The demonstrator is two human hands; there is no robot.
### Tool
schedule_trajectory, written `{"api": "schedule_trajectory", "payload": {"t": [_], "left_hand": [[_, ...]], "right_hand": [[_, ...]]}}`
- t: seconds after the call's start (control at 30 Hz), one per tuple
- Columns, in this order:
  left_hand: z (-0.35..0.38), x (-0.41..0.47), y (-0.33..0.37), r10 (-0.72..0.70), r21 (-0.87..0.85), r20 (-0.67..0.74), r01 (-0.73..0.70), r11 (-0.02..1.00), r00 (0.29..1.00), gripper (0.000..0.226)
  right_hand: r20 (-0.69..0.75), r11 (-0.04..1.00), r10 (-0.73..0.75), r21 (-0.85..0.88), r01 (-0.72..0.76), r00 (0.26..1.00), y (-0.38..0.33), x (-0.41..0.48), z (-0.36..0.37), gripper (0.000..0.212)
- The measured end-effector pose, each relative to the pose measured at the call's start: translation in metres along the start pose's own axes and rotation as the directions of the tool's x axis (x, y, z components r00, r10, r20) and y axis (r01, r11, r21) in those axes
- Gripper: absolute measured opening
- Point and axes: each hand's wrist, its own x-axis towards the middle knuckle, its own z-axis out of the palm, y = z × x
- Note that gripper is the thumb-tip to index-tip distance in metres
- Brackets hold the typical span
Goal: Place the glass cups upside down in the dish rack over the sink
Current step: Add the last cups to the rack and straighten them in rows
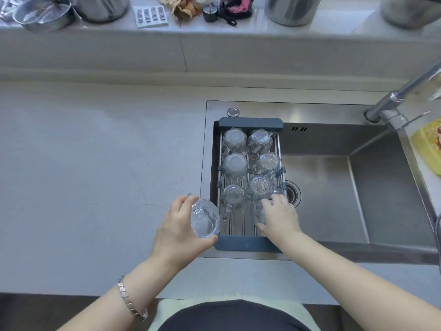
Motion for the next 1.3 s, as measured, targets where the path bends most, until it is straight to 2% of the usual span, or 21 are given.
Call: {"api": "schedule_trajectory", "payload": {"t": [0.07, 0.13, 0.2, 0.3, 0.37, 0.43, 0.5, 0.57, 0.63, 0.7, 0.73, 0.77, 0.83, 0.9, 1.03, 1.13, 1.2, 1.3], "left_hand": [[0.002, 0.003, 0.005, 0.014, -0.025, 0.02, -0.014, 1.0, 1.0, 0.085], [0.006, 0.007, 0.016, 0.079, -0.067, 0.064, -0.075, 0.995, 0.995, 0.086], [0.012, 0.013, 0.031, 0.184, -0.125, 0.113, -0.169, 0.978, 0.976, 0.089], [0.018, 0.02, 0.046, 0.289, -0.194, 0.13, -0.262, 0.945, 0.948, 0.091], [0.019, 0.024, 0.05, 0.244, -0.287, 0.103, -0.206, 0.936, 0.964, 0.09], [0.019, 0.028, 0.051, 0.093, -0.459, 0.122, -0.027, 0.888, 0.988, 0.083], [0.021, 0.034, 0.047, -0.03, -0.567, 0.228, 0.157, 0.809, 0.973, 0.083], [0.02, 0.038, 0.042, -0.014, -0.524, 0.349, 0.208, 0.826, 0.937, 0.081], [0.017, 0.044, 0.039, 0.06, -0.457, 0.43, 0.16, 0.875, 0.901, 0.058], [0.017, 0.057, 0.03, 0.082, -0.382, 0.383, 0.077, 0.921, 0.92, 0.039], [0.019, 0.067, 0.023, 0.081, -0.262, 0.311, 0.004, 0.965, 0.947, 0.039], [0.022, 0.077, 0.017, 0.107, -0.066, 0.249, -0.093, 0.993, 0.962, 0.044], [0.033, 0.091, 0.009, 0.202, 0.295, 0.249, -0.272, 0.916, 0.947, 0.063], [0.049, 0.099, 0.008, 0.227, 0.45, 0.327, -0.362, 0.816, 0.917, 0.08], [0.068, 0.113, 0.011, 0.248, 0.555, 0.317, -0.391, 0.734, 0.915, 0.068], [0.069, 0.123, 0.009, 0.285, 0.56, 0.341, -0.437, 0.704, 0.896, 0.069], [0.068, 0.127, 0.007, 0.291, 0.557, 0.362, -0.456, 0.694, 0.885, 0.076], [0.06, 0.131, 0.004, 0.284, 0.55, 0.393, -0.471, 0.689, 0.875, 0.082]], "right_hand": [[-0.072, 0.937, -0.072, 0.336, 0.092, 0.995, -0.001, -0.015, -0.008, 0.068], [-0.055, 0.754, -0.218, 0.624, 0.204, 0.974, -0.01, -0.03, -0.026, 0.082], [-0.081, 0.642, -0.326, 0.712, 0.284, 0.942, -0.018, -0.037, -0.034, 0.087], [-0.127, 0.544, -0.282, 0.795, 0.268, 0.951, -0.014, -0.036, -0.032, 0.091], [-0.109, 0.434, -0.201, 0.881, 0.188, 0.974, -0.01, -0.037, -0.03, 0.09], [-0.127, 0.371, -0.156, 0.912, 0.177, 0.98, -0.006, -0.041, -0.028, 0.085], [-0.165, 0.354, -0.109, 0.915, 0.193, 0.98, -0.001, -0.046, -0.025, 0.079], [-0.217, 0.404, -0.072, 0.886, 0.227, 0.973, 0.005, -0.05, -0.026, 0.071], [-0.245, 0.522, -0.067, 0.817, 0.243, 0.967, 0.015, -0.049, -0.028, 0.067], [-0.221, 0.617, -0.079, 0.755, 0.222, 0.972, 0.025, -0.047, -0.032, 0.07], [-0.196, 0.664, -0.09, 0.719, 0.205, 0.977, 0.028, -0.046, -0.035, 0.071], [-0.18, 0.716, -0.103, 0.669, 0.199, 0.978, 0.03, -0.044, -0.038, 0.072], [-0.161, 0.798, -0.133, 0.567, 0.202, 0.978, 0.031, -0.041, -0.043, 0.074], [-0.149, 0.851, -0.183, 0.472, 0.233, 0.972, 0.029, -0.037, -0.045, 0.072], [-0.178, 0.872, -0.357, 0.29, 0.395, 0.917, 0.022, -0.021, -0.043, 0.065], [-0.099, 0.85, -0.507, 0.103, 0.516, 0.856, 0.013, -0.009, -0.035, 0.062], [-0.03, 0.846, -0.531, 0.038, 0.532, 0.847, 0.01, -0.003, -0.035, 0.062], [0.015, 0.853, -0.522, 0.033, 0.521, 0.853, 0.005, 0.003, -0.042, 0.064]]}}
